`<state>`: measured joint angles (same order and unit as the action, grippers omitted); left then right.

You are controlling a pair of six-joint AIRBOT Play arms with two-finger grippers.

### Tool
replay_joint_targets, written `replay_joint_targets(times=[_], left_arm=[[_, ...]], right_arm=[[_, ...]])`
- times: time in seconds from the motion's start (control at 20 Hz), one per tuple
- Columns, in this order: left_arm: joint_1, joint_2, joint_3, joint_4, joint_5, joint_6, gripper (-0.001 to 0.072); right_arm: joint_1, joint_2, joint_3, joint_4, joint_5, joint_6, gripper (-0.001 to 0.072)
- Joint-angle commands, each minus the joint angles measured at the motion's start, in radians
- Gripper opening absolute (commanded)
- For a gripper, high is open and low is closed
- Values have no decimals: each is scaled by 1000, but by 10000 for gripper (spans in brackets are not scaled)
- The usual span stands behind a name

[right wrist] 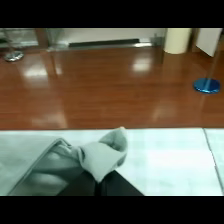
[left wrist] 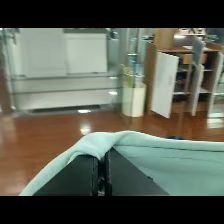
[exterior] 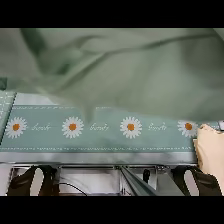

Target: Fold the shirts.

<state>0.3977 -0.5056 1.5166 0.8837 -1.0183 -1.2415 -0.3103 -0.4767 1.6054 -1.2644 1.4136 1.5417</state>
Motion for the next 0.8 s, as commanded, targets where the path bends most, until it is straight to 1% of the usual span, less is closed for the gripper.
replay_joint_targets(times=[0.0,0.15,0.3,0.4,0.55,0.65,0.75], left_arm=[[-129,50,3,288,-42,-74,25],[-232,44,-79,294,-103,-74,25],[-266,31,-222,295,-126,-73,25],[-266,-4,-308,288,-127,-73,25],[-285,-105,-388,245,-126,-72,25],[-328,-207,-420,191,-100,-71,25],[-399,-325,-423,185,-41,-72,25]], right_arm=[[0,72,1,-106,187,36,27],[0,80,-47,-46,290,48,27],[0,129,-228,42,323,49,27],[0,162,-374,55,315,56,27],[0,174,-581,89,241,58,27],[1,174,-732,159,130,43,27],[1,161,-866,223,-6,22,27]])
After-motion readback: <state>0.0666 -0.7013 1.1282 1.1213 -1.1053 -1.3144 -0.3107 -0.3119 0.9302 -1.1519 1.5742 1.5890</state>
